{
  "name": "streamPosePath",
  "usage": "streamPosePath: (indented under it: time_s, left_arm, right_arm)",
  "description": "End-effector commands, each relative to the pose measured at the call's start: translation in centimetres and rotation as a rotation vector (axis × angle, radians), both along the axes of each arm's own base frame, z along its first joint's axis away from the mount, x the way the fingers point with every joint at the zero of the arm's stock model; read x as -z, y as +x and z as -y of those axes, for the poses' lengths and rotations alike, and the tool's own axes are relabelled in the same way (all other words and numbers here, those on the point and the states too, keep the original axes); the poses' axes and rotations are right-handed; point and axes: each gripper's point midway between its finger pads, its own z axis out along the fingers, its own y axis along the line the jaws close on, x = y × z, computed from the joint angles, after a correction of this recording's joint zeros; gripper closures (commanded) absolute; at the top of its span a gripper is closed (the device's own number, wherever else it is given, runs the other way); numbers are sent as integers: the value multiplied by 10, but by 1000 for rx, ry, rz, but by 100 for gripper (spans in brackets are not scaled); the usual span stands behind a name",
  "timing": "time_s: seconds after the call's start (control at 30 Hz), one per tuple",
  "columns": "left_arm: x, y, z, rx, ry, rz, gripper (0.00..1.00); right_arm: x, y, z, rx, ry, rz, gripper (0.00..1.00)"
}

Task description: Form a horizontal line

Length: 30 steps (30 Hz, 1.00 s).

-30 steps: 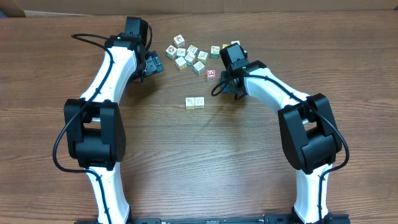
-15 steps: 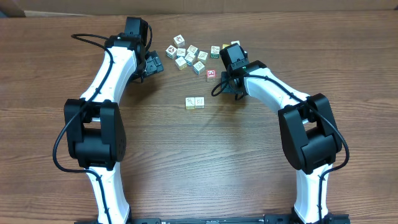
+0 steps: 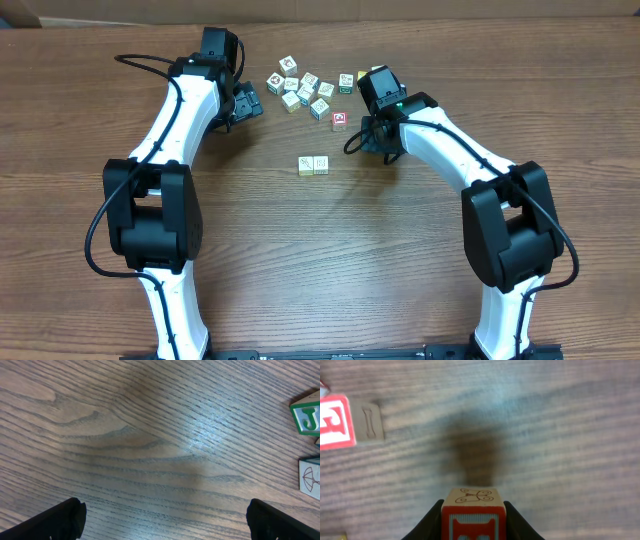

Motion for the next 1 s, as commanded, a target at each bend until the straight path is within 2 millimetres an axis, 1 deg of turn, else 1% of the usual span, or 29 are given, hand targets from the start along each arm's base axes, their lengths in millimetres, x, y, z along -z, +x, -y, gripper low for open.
streamPosePath:
  time_s: [0.0,0.13,0.27,0.5,0.73,0.8,0.93,0.97]
  left_arm:
    - [-5,4,5,16,-4,14,0]
    - [-5,4,5,17,-4,14,0]
    - [-5,4,5,16,-4,14,0]
    - [-5,4,5,17,-4,14,0]
    - [-5,4,5,17,-4,14,0]
    - [-5,4,5,16,-4,14,0]
    - [-5,4,5,16,-4,14,0]
    - [-5,4,5,16,-4,14,0]
  right_arm:
    - [-16,-5,-7,57,70,-7,72]
    - [-11,-22,-14,124,142,-94,72]
    - [-8,-35,-15,235,178,-152,72]
    - [-7,-42,-15,319,200,-188,71]
    - [-7,-44,-17,356,205,-190,69]
    - [-6,-45,-18,356,200,-189,61]
    - [0,-44,-18,359,200,-179,58]
    - [3,-44,-17,359,202,-177,50]
